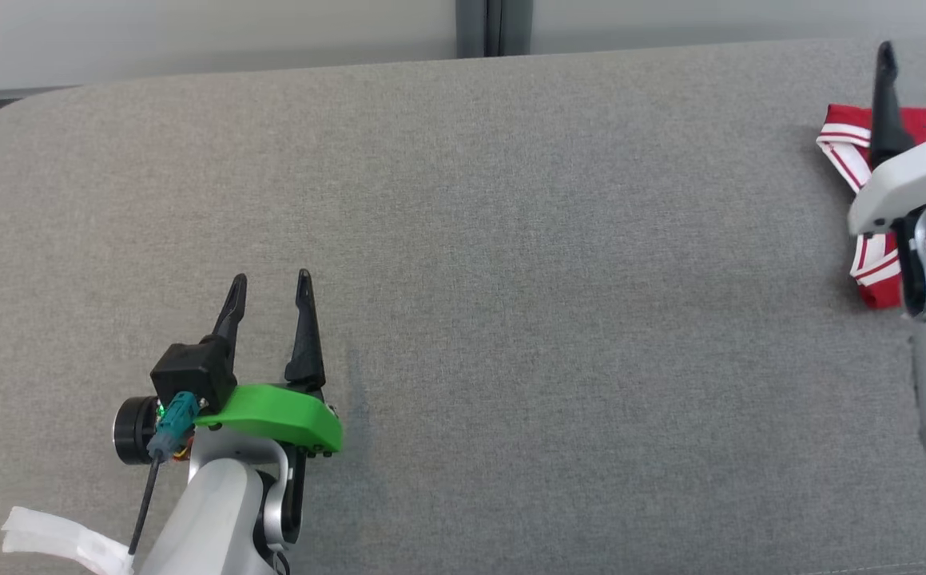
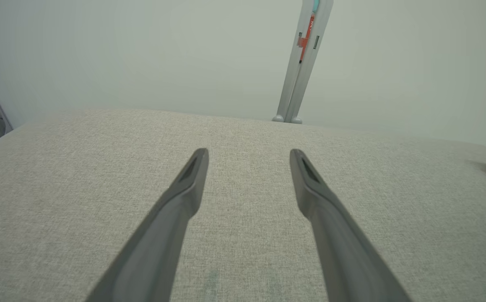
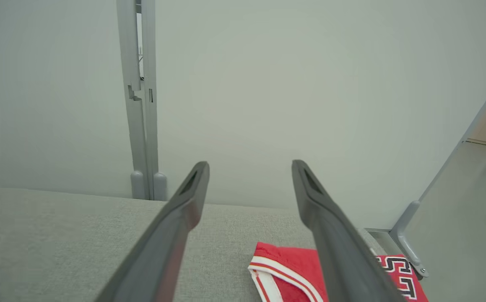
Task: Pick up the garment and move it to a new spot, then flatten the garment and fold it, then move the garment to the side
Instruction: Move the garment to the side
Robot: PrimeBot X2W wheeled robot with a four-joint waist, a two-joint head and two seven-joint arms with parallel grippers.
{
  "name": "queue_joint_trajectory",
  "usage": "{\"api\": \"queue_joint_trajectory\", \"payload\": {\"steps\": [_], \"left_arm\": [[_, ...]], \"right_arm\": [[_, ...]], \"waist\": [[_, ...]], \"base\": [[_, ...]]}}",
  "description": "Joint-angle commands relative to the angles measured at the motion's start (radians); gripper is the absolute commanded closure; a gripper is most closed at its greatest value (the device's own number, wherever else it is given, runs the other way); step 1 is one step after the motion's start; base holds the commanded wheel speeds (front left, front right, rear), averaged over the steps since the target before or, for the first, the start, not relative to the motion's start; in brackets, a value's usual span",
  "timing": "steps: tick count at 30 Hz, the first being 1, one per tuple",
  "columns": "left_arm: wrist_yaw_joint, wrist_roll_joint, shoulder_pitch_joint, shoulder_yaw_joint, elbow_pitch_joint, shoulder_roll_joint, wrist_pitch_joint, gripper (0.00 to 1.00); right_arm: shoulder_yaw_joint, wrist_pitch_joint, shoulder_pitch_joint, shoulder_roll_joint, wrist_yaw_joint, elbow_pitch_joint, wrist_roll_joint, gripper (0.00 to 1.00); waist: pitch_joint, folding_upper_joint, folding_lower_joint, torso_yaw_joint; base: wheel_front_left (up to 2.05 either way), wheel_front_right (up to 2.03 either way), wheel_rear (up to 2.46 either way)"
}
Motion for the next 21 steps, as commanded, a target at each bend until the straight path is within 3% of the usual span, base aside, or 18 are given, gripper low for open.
{"api": "queue_joint_trajectory", "payload": {"steps": [1,13,18,21], "left_arm": [[-0.006,-0.007,0.015,0.013,0.012,-0.003,-0.008,0.0],[-0.048,0.022,0.123,0.073,0.02,-0.034,-0.008,0.0],[-0.058,0.026,0.171,0.095,0.014,-0.046,-0.007,0.0],[-0.059,0.033,0.195,0.097,0.016,-0.05,-0.007,0.0]], "right_arm": [[0.018,-0.033,0.034,0.024,-0.002,0.014,0.014,0.0],[0.044,-0.147,0.294,0.178,-0.002,-0.029,0.042,0.0],[0.036,-0.158,0.413,0.208,-0.002,-0.097,0.061,0.0],[0.09,-0.163,0.482,0.212,-0.002,-0.128,0.139,0.0]], "waist": [[-0.063,0.0,0.0,0.017],[-0.184,0.0,0.0,0.054],[-0.207,0.0,0.0,0.062],[-0.218,0.0,0.0,0.063]], "base": [[0.0,0.0,0.0],[0.0,0.0,0.0],[0.0,0.0,0.0],[0.0,0.0,0.0]]}}
